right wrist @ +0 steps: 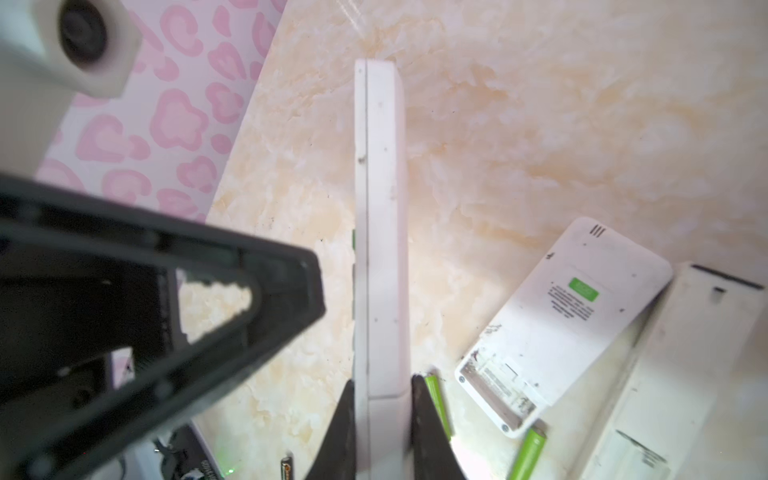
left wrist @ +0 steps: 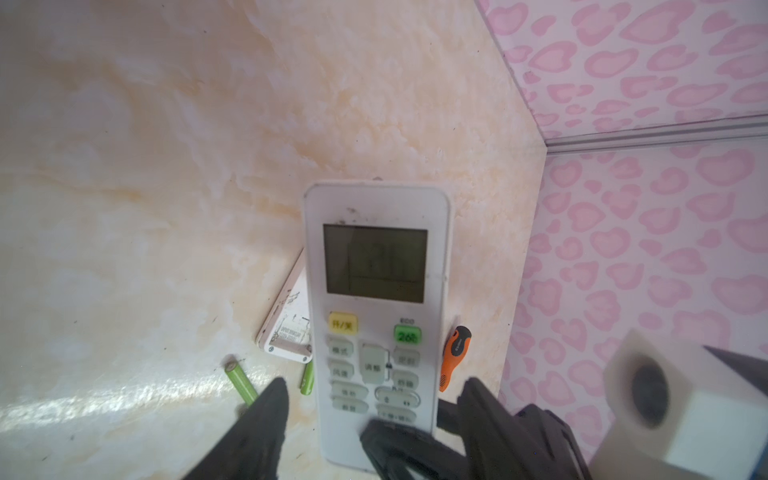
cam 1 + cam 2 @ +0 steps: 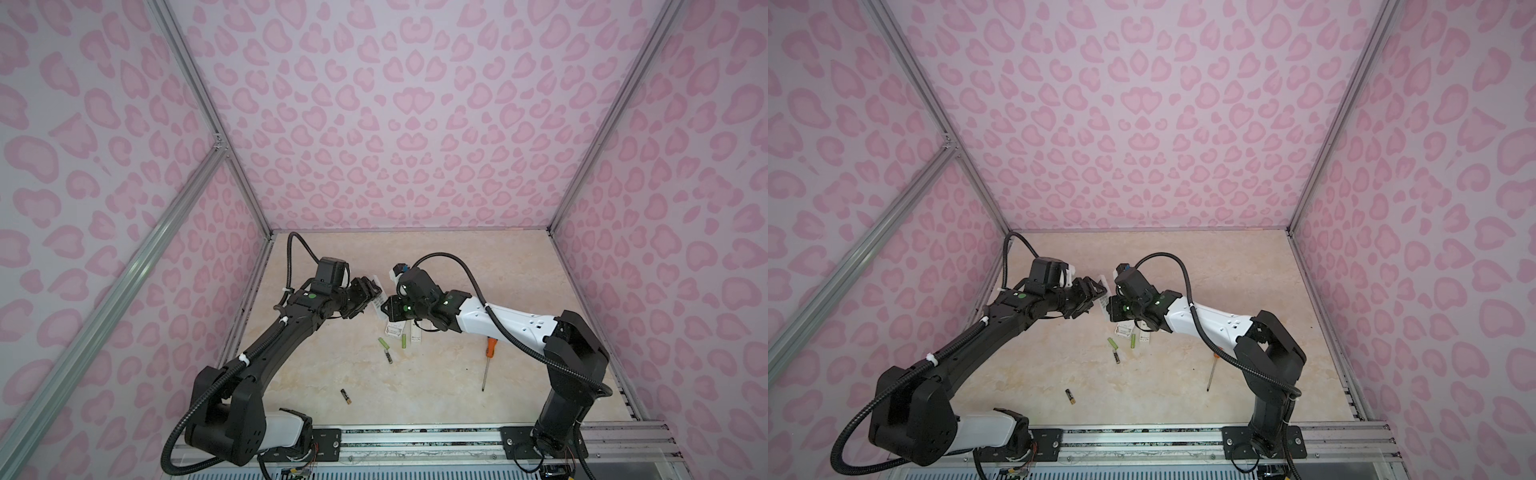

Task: Unload the batteries from the remote control
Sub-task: 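Close the right gripper on the remote's back end while left gripper holds it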

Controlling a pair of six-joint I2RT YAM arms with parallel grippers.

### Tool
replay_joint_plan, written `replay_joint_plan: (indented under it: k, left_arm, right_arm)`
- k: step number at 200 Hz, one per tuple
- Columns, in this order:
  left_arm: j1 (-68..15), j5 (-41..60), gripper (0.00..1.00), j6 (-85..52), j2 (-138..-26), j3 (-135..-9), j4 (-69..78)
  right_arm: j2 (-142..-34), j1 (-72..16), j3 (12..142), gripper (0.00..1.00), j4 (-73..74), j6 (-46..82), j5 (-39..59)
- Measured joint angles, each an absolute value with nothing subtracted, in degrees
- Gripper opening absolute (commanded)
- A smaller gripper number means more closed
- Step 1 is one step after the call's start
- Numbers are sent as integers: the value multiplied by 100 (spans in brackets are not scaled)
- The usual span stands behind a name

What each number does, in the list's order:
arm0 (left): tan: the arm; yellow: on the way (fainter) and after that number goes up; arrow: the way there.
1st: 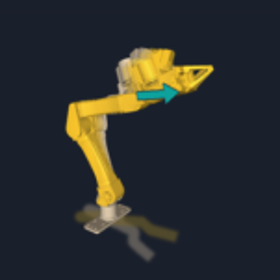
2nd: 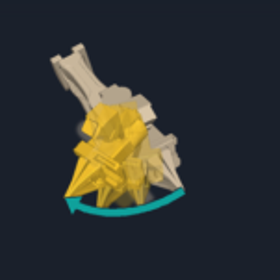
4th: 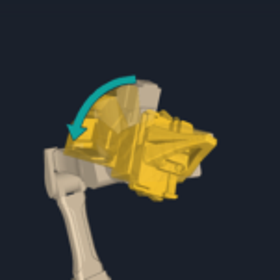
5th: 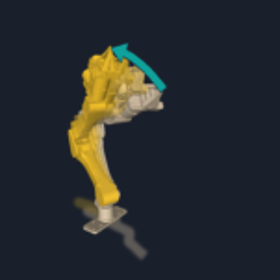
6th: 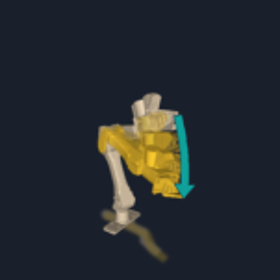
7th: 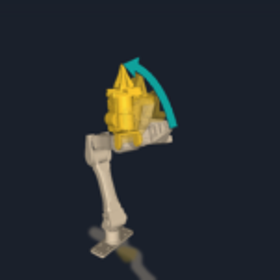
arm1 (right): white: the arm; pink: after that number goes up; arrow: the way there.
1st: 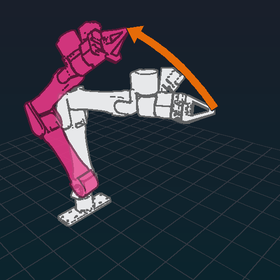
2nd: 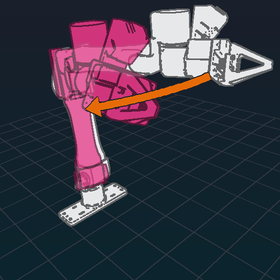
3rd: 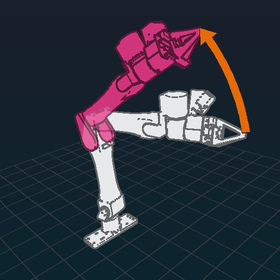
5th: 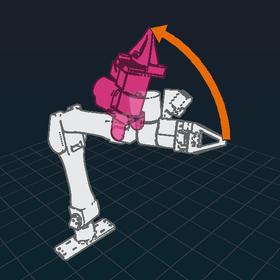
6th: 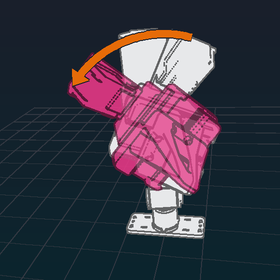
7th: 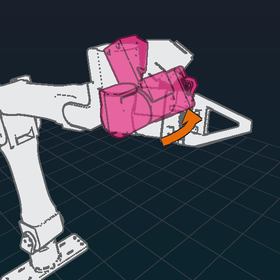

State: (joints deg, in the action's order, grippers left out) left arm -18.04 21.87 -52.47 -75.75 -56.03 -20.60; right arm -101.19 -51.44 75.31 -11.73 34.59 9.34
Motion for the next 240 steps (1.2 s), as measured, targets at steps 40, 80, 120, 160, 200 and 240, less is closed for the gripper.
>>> replay_joint_plan:
  k: [40, 80, 120, 160, 200, 240]
  left_arm:
    - [-1400, 2235, 62, -5669, -7212, -5524, -2272]
    - [-1267, 2397, 61, -6149, -7133, -5430, -2375]
    - [-1212, 2591, 59, -6449, -7255, -5356, -2392]
    - [-1205, 2757, 50, -6678, -7284, -5199, -2383]
    - [-1205, 2849, 22, -6866, -7212, -5046, -2276]
    - [-1201, 2961, 6, -7065, -7146, -5026, -2226]
  right_arm:
    - [-9998, -5723, 7800, 8, -1977, 2174, -338]
    - [-10040, -6272, 7961, 8, -2499, 1022, -1627]
    - [-10309, -6860, 8132, 7, -2652, -36, -2775]
    - [-10425, -7124, 8200, 10, -2646, -668, -3374]
    - [-10453, -7205, 8221, 12, -2630, -880, -3623]
    - [-10462, -7312, 8215, 36, -2650, -899, -3769]
